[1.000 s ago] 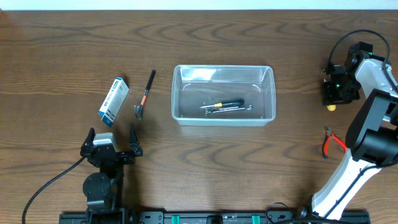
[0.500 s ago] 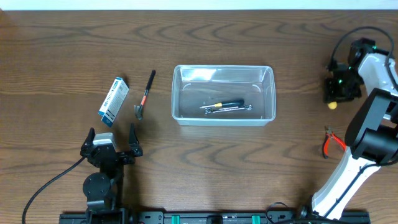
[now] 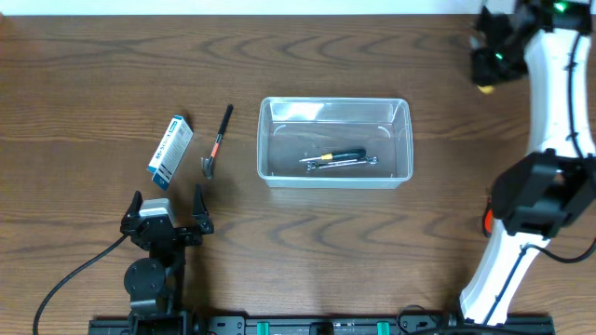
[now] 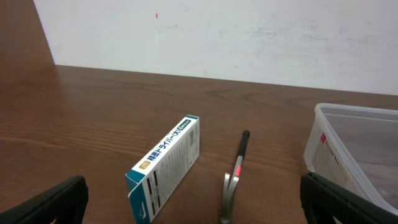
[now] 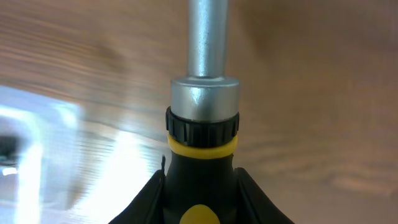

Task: Pack container
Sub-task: 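Carry the ratchet screwdriver into the container and release it, then move the right gripper down to the red pliers and grasp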

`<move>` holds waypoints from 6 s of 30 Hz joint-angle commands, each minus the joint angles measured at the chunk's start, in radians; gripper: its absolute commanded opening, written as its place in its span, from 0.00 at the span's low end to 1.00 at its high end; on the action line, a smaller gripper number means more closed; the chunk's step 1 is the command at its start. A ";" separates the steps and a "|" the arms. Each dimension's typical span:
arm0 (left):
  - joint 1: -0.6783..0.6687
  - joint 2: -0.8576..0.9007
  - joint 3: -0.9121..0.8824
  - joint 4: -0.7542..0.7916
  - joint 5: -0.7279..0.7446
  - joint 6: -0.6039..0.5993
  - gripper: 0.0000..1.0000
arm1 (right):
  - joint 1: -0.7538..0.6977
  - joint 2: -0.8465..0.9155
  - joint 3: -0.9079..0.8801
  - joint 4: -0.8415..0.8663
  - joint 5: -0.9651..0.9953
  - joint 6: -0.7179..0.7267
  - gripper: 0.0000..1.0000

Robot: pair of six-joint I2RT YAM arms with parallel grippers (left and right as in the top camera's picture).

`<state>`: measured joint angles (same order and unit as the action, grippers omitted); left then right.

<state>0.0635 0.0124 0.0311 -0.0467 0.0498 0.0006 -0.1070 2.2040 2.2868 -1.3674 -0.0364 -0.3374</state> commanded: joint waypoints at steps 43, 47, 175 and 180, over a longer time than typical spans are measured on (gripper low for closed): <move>-0.004 0.000 -0.027 -0.016 -0.001 0.006 0.98 | 0.564 -0.006 -0.523 0.252 -0.016 -0.445 0.12; -0.004 0.000 -0.027 -0.016 -0.001 0.006 0.98 | 0.564 -0.006 -0.600 0.346 -0.016 -0.433 0.13; -0.004 0.000 -0.027 -0.016 -0.001 0.006 0.98 | -0.279 -0.500 -1.432 0.663 0.131 0.510 0.58; -0.004 0.000 -0.027 -0.016 -0.001 0.006 0.98 | -0.279 -0.468 -1.432 0.670 0.110 0.509 0.52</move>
<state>0.0635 0.0124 0.0311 -0.0467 0.0498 0.0006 -0.3813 1.6806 0.8700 -0.7086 0.0807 0.1532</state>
